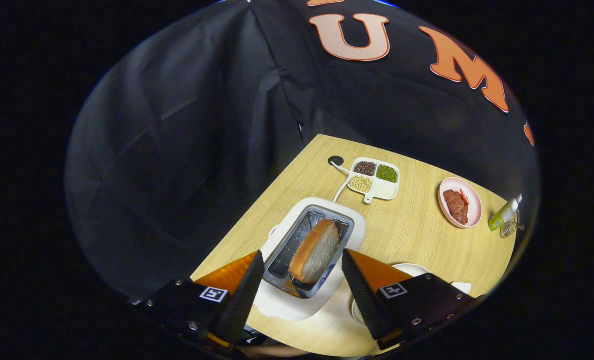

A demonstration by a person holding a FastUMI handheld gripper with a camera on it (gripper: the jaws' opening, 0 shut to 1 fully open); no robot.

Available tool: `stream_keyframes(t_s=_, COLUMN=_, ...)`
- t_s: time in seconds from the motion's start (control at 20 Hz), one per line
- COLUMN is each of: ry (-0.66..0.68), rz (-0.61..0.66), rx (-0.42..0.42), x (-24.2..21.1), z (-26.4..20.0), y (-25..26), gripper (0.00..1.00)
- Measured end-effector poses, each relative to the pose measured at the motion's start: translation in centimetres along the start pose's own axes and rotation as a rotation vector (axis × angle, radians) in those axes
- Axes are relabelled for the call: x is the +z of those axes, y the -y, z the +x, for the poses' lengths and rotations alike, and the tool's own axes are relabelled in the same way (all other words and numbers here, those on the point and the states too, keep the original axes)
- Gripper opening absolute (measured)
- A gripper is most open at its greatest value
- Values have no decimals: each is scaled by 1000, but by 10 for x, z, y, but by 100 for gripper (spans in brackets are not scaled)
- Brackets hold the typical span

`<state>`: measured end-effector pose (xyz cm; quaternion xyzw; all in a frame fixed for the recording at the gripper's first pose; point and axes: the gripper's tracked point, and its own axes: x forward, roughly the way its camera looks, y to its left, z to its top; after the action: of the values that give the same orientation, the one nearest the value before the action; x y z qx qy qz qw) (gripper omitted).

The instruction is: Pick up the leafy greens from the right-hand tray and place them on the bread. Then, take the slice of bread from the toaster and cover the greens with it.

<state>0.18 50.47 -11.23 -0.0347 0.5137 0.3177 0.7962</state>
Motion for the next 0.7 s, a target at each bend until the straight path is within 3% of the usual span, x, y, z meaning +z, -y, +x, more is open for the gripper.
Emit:
stream_keyframes(t_s=0.25, ry=-101, rz=5, rx=-44, x=-8, z=28, y=-3, gripper=82)
stream_keyframes(t_s=0.7, ry=-116, rz=65, rx=-84, x=1, z=39, y=18, gripper=24)
